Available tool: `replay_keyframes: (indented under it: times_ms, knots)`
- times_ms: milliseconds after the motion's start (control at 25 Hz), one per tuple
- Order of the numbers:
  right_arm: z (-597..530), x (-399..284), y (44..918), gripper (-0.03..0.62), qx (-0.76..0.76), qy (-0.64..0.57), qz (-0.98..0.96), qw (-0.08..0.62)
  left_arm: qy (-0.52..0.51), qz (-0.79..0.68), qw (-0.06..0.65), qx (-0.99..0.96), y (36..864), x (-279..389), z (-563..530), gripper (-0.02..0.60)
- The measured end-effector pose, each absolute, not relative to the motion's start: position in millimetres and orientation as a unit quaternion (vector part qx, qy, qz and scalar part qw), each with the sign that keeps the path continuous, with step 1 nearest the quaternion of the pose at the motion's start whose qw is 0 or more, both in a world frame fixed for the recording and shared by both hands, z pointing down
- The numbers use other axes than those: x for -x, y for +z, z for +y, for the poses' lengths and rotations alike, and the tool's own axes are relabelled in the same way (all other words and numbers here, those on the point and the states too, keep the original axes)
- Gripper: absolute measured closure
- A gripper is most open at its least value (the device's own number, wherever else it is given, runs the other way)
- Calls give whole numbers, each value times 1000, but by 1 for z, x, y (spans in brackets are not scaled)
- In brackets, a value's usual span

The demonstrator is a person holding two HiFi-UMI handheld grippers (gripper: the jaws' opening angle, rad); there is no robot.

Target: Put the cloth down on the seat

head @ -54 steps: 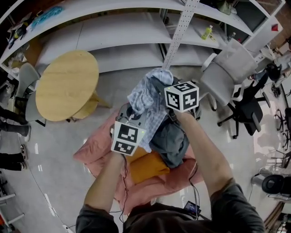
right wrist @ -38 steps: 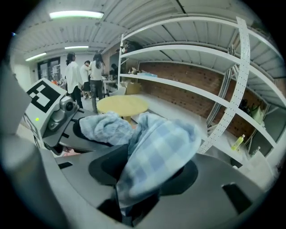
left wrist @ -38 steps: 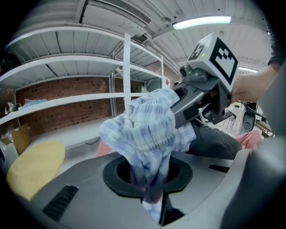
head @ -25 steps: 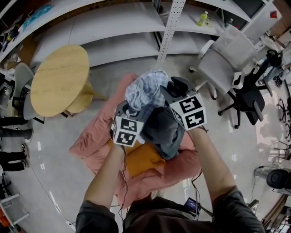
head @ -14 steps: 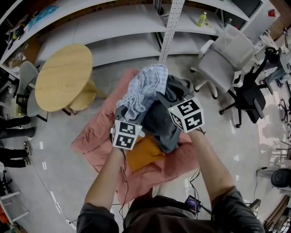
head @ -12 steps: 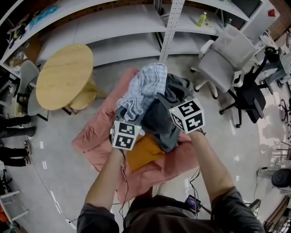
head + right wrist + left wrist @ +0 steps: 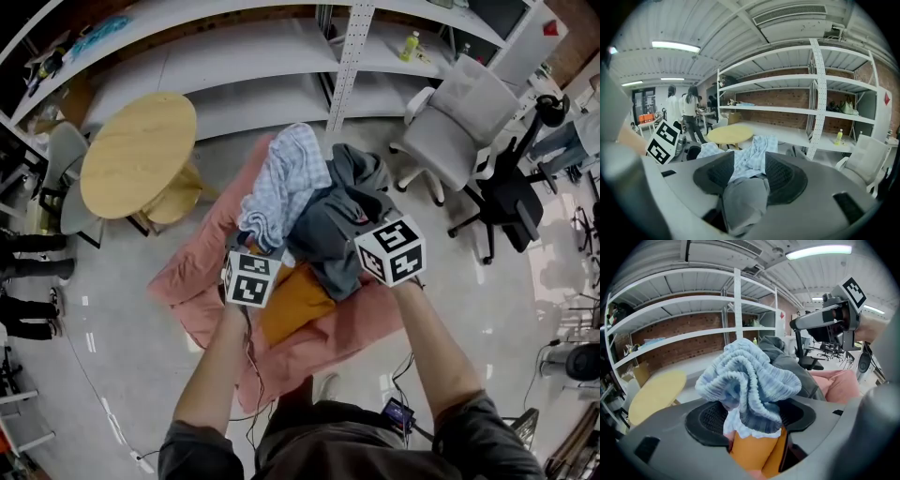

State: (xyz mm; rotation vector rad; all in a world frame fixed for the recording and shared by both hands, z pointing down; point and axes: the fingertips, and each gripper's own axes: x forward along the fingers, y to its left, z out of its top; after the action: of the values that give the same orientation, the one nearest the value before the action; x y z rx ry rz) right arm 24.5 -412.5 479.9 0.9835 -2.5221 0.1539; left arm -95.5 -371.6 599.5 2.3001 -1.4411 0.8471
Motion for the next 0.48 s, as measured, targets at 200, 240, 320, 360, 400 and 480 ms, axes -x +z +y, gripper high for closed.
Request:
replay_keyframes:
  times_ms: [200,240,320,360,400,480]
  knots:
    - [-397,-21,485,410,-346,67,-911,215,310,-514,145,-786,597,104,-369,175]
    - [-395,-21,486,410,-345,68,-911,215,308,-517,143,-786,594,106,-367,166]
    - [-391,-19,486,410,-343,70,-913,212,302,-521,141,-786,590,109,-360,141]
    - [-389,-18,485,410,-342,71,-913,210,300,-524,143,-784,588,111,-356,121]
    - [-388,-17,484,410,-341,72,-914,208,297,-527,145,-783,587,114,-352,100]
    - [-385,-13,483,410,-339,75,-915,205,294,-533,149,-780,584,120,-347,83]
